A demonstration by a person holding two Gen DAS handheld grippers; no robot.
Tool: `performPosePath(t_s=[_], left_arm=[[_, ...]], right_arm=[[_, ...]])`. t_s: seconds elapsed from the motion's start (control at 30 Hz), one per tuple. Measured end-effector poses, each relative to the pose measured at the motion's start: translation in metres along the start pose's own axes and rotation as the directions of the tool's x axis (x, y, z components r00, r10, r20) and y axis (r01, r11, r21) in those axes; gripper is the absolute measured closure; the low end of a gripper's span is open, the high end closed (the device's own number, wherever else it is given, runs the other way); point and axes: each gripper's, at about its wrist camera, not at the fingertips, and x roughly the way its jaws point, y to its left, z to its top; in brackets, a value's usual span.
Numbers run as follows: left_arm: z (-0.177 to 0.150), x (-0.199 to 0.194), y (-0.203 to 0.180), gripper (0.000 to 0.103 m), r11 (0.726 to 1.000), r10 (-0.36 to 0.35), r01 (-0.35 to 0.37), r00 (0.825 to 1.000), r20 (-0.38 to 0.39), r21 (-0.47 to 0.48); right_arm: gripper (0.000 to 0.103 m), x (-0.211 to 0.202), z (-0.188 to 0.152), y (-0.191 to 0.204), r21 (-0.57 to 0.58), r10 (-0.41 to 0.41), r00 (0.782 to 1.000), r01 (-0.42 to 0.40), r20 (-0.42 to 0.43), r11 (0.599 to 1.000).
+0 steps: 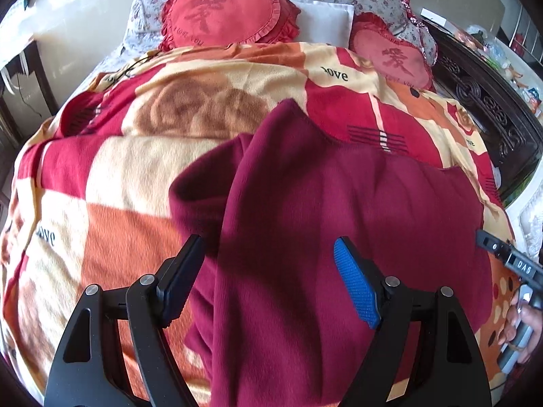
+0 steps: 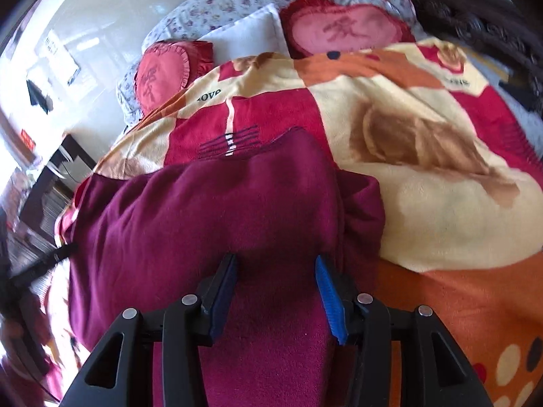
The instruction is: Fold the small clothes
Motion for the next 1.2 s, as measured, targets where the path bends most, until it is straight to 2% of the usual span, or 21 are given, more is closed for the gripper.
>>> performPosePath(t_s=[0.17, 0.27, 0.4, 0.53, 0.67, 0.8, 0.9, 1.0, 1.2], left_arm=[[-0.01, -0.006, 0.007, 0.024, 1.0, 0.001, -0.001, 1.0, -0.007, -0.012], [-0.016, -0.008, 0.012, 0.024, 1.0, -0.001, 0.0, 1.0, -0.011, -0.024], [-0.028, -0.011, 0.023, 0.024, 0.998, -0.014, 0.013, 1.0, -0.017, -0.068], [-0.044, -0.01, 0.037, 0.024, 0.994, -0.022, 0.018, 0.999, -0.034, -0.11], [-0.058, 0.003, 0.047, 0.024, 0.993, 0.0, -0.009, 0.997, -0.077, -0.118], [-0.065, 0.014, 0.058, 0.022, 0.987, -0.035, 0.02, 0.995, -0.093, -0.162], [-0.066, 0.017, 0.058, 0.022, 0.986, -0.035, 0.018, 0.995, -0.097, -0.166], [-0.067, 0.013, 0.06, 0.022, 0.985, -0.044, 0.028, 0.995, -0.091, -0.172], [-0.078, 0.001, 0.066, 0.022, 0.976, -0.076, 0.056, 0.993, -0.087, -0.211]], right_arm=[[0.057, -0.023, -0.001, 0.019, -0.054, -0.051, 0.998, 0.052, 0.032, 0.997], [0.057, -0.032, -0.004, 0.035, -0.078, -0.013, 0.999, 0.017, 0.044, 0.997], [0.057, -0.031, -0.012, 0.065, -0.123, 0.066, 0.998, -0.063, 0.017, 0.99], [0.057, -0.019, -0.017, 0.097, -0.172, 0.12, 0.993, -0.121, -0.018, 0.978], [0.057, 0.0, -0.022, 0.128, -0.228, 0.149, 0.988, -0.155, -0.042, 0.961], [0.057, 0.026, -0.025, 0.153, -0.286, 0.131, 0.988, -0.148, -0.078, 0.947], [0.057, 0.053, -0.031, 0.167, -0.307, 0.11, 0.983, -0.152, -0.149, 0.939], [0.057, 0.054, -0.029, 0.179, -0.343, 0.085, 0.986, -0.13, -0.142, 0.93], [0.057, 0.036, -0.004, 0.2, -0.286, 0.212, 0.971, -0.235, -0.108, 0.929]])
